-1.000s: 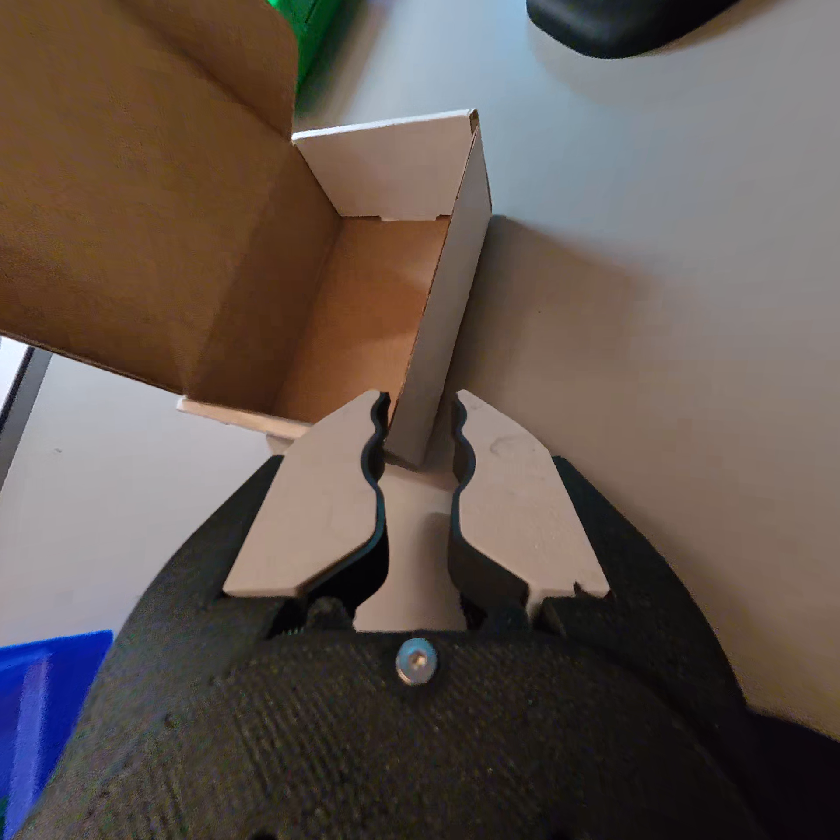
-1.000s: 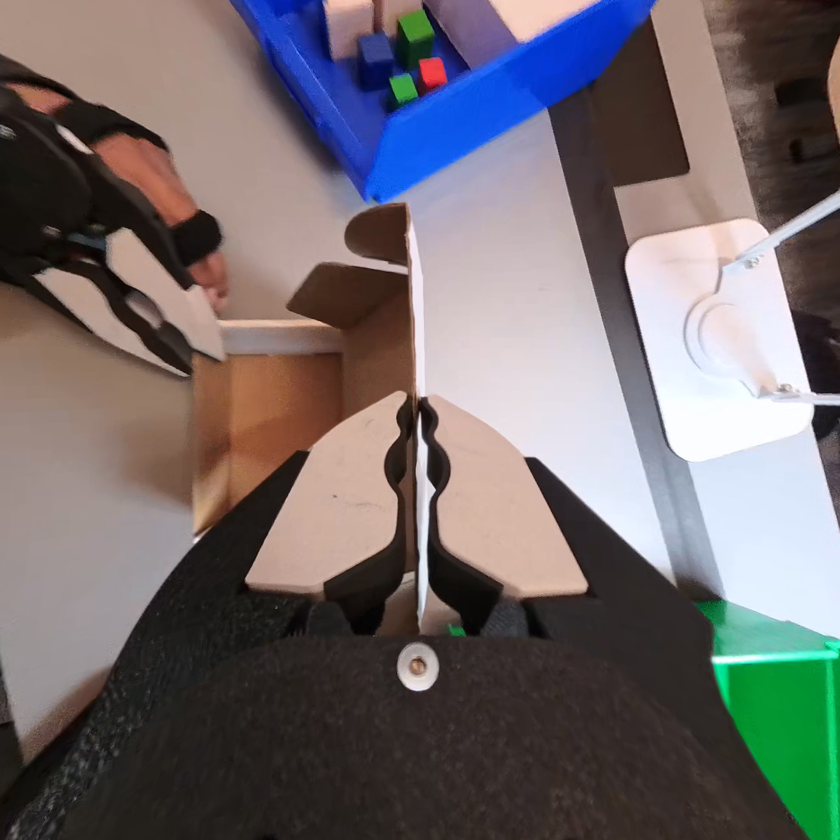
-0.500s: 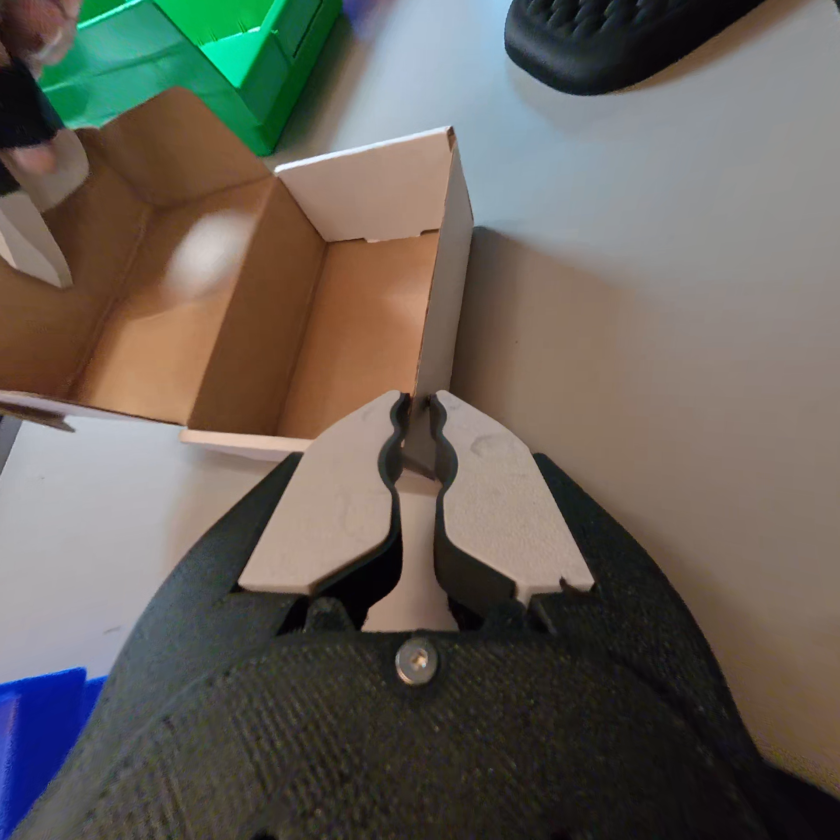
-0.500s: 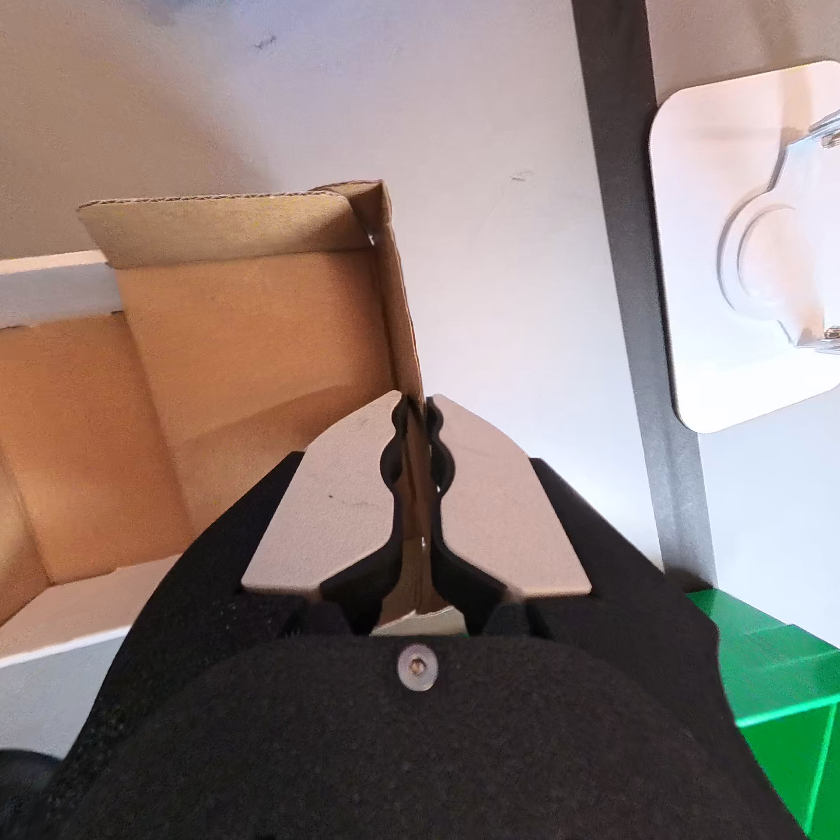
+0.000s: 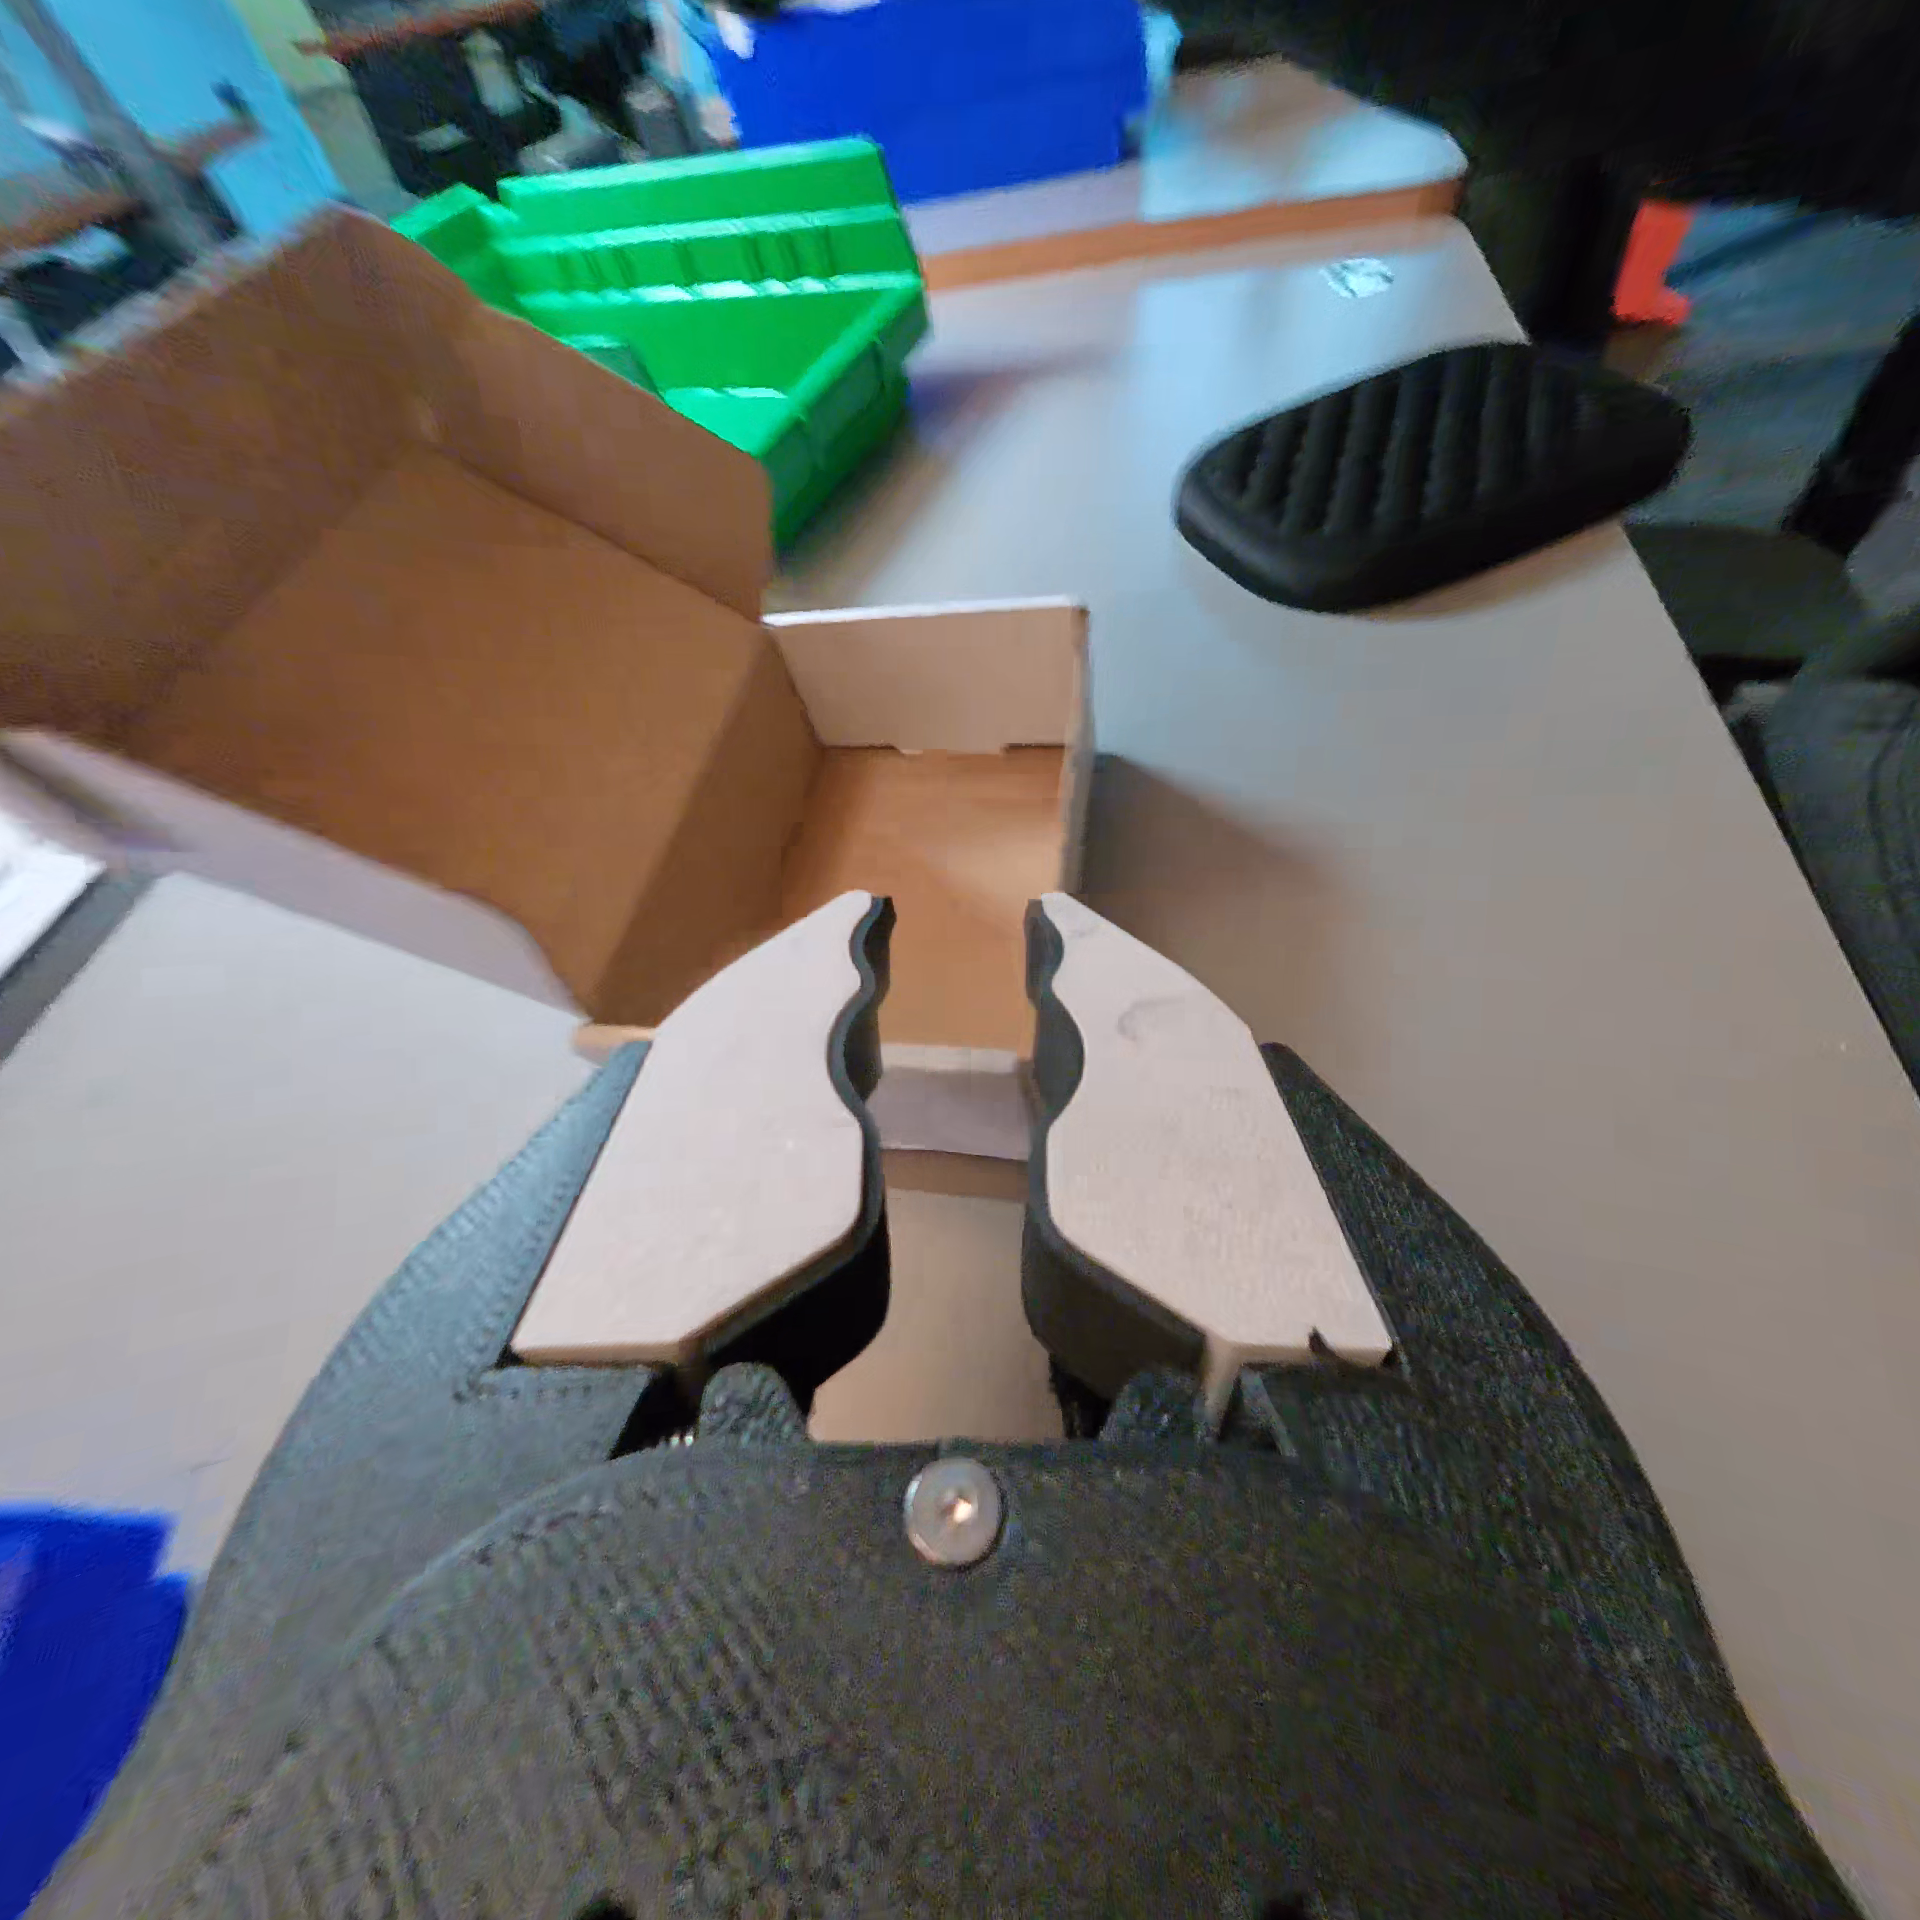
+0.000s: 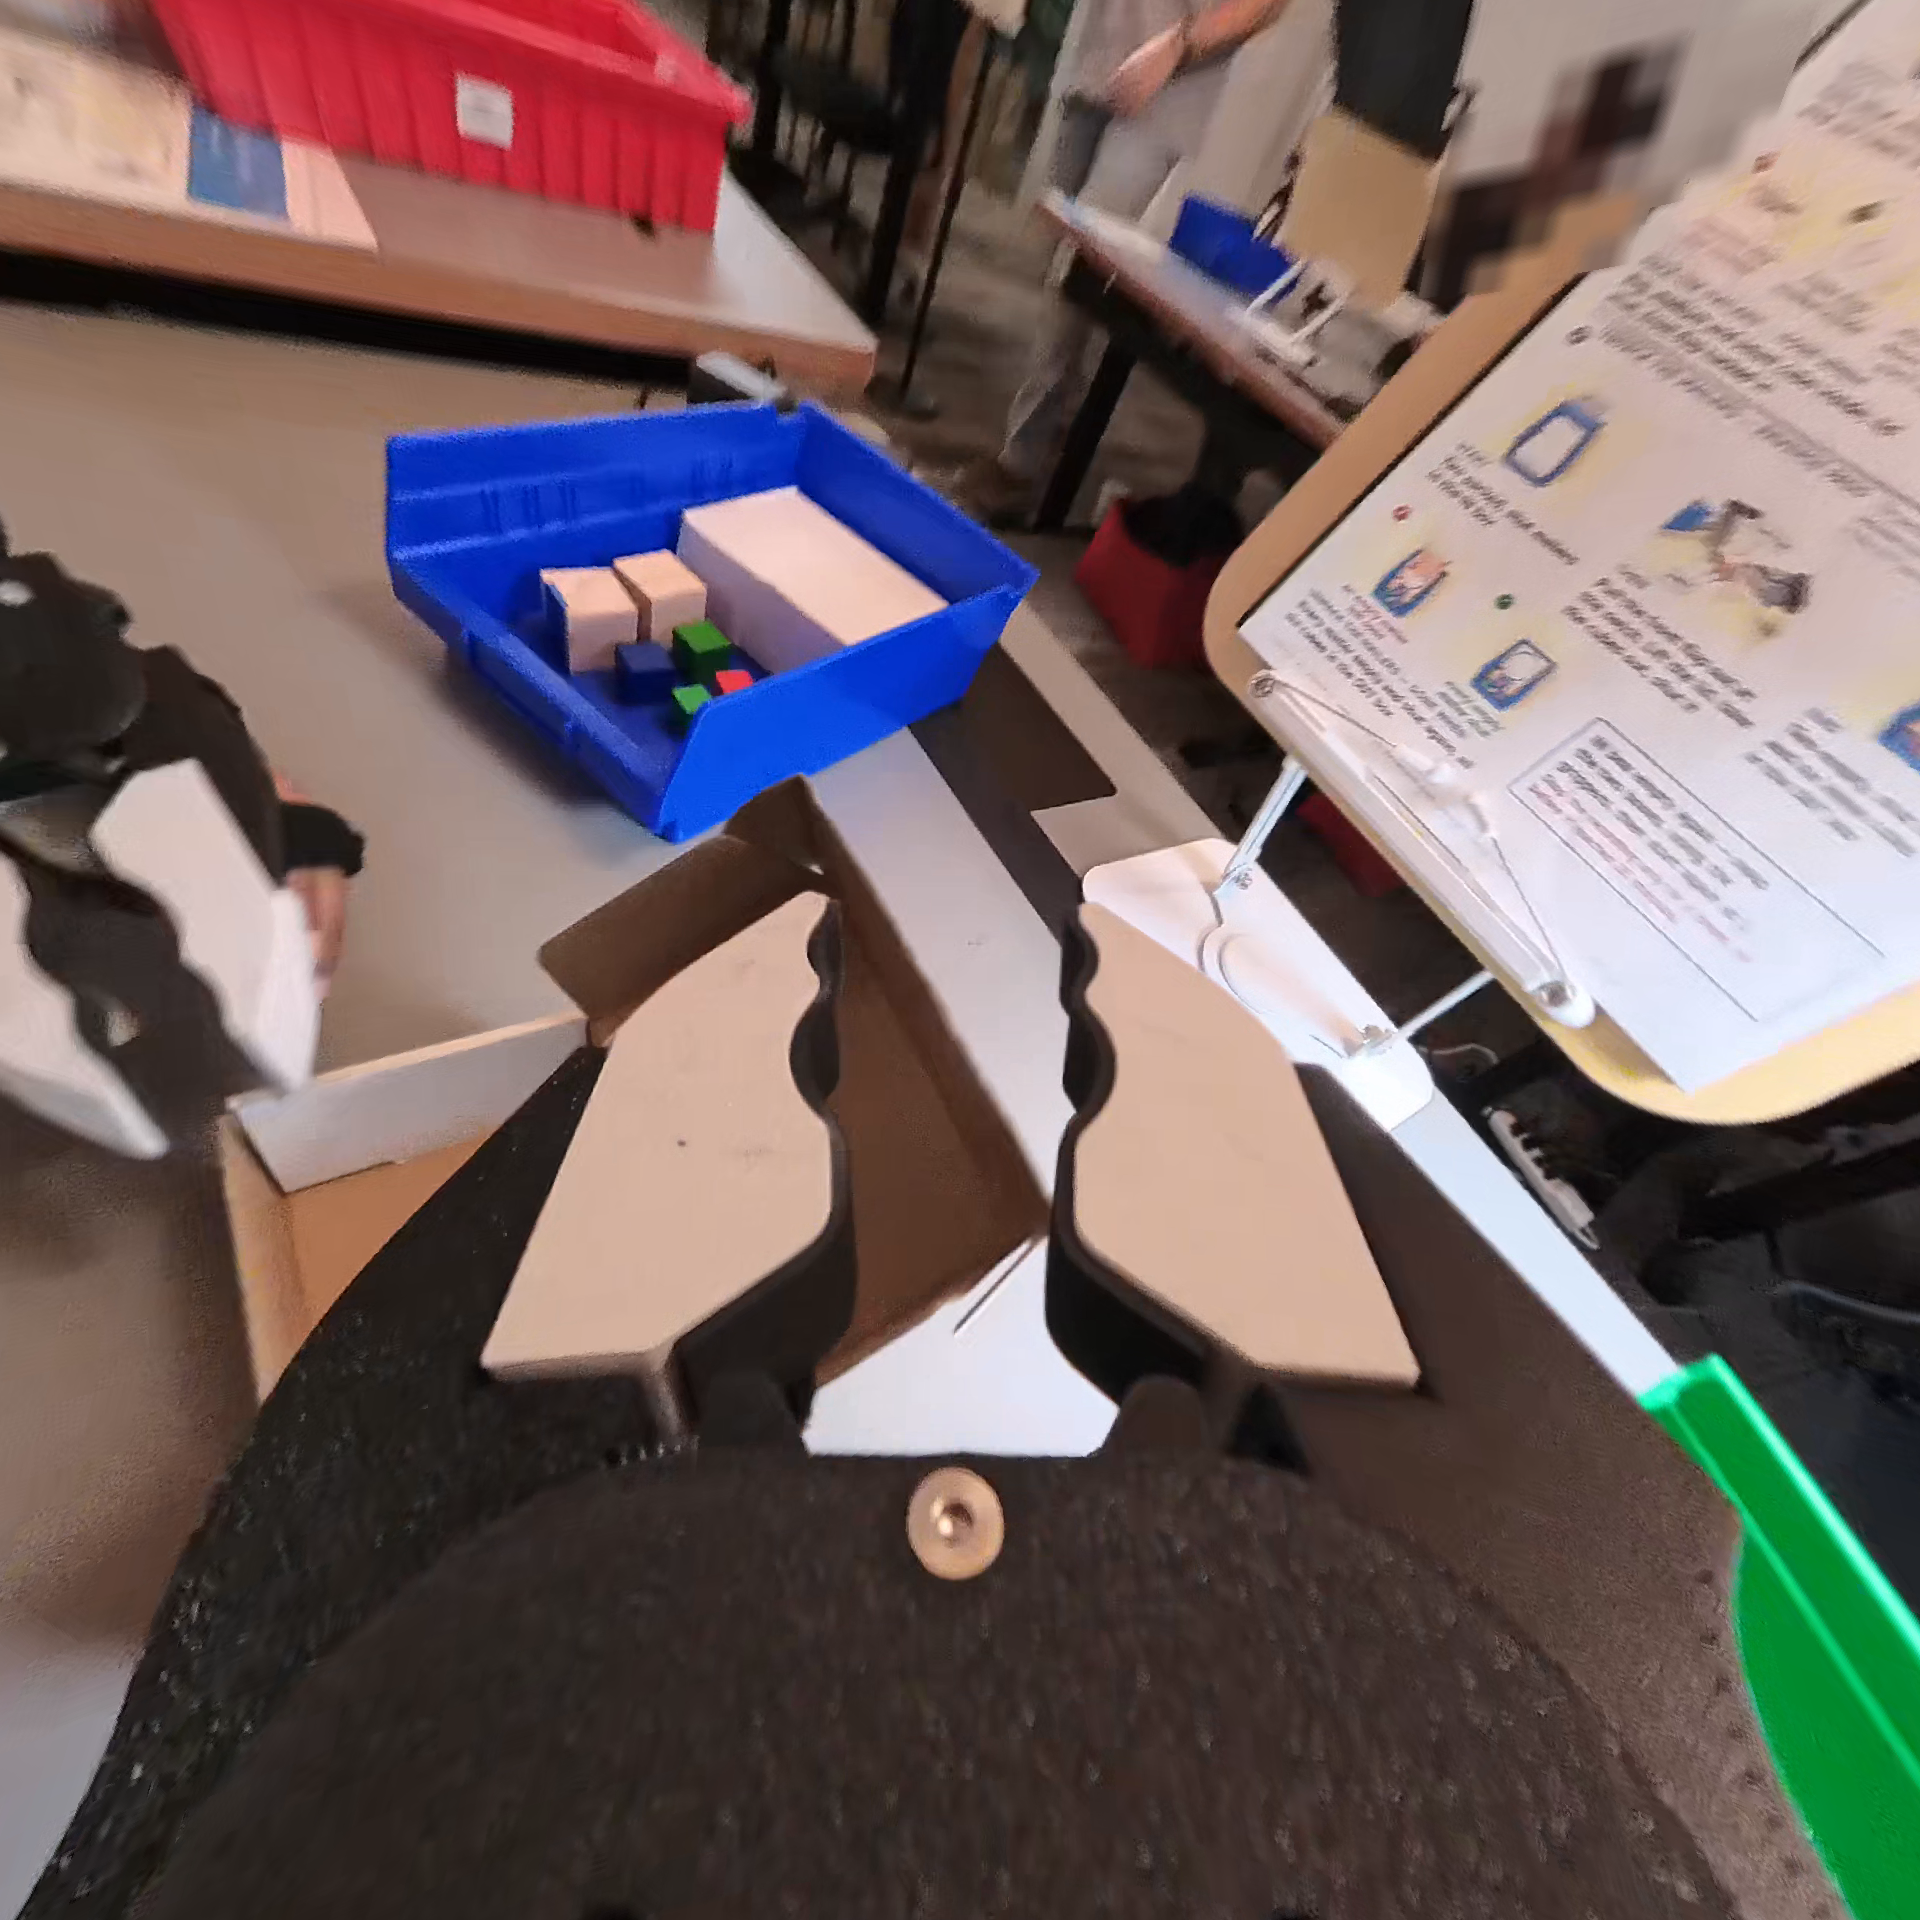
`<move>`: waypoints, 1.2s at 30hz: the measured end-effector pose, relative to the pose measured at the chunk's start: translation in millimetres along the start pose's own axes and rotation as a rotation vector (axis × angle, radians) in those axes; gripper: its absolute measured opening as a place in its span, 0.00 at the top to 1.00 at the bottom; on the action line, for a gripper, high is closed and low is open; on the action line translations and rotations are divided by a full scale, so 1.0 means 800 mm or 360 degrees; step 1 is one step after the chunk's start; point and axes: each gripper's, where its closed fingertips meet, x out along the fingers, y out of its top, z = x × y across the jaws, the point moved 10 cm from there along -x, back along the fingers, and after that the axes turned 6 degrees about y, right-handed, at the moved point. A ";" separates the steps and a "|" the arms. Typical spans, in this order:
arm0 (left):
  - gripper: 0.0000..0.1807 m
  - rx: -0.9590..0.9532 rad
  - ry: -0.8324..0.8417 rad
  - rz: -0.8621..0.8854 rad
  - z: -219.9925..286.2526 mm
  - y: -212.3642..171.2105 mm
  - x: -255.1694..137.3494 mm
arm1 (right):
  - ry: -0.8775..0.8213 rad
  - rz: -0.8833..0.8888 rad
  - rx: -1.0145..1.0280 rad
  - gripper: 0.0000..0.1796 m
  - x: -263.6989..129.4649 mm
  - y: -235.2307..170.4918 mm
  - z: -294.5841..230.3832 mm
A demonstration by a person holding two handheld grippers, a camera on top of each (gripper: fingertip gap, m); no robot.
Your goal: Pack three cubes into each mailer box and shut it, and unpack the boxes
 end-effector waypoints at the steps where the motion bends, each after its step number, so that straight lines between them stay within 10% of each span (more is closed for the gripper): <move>1: 0.85 -0.0026 0.0079 0.0038 -0.011 0.002 -0.010 | -0.0041 0.0058 0.0011 0.77 -0.013 -0.009 -0.009; 11: 0.79 -0.0085 0.1033 -0.0641 -0.217 -0.015 -0.168 | -0.0217 0.0256 0.0309 0.80 -0.095 -0.161 -0.082; 19: 0.75 -0.0135 0.0591 -0.1616 -0.332 -0.075 -0.182 | -0.0124 0.0352 0.0279 0.83 -0.086 -0.188 -0.098; 36: 0.74 -0.0252 0.0247 -0.2029 -0.342 -0.138 -0.134 | -0.0132 0.0357 0.0399 0.84 -0.094 -0.202 -0.084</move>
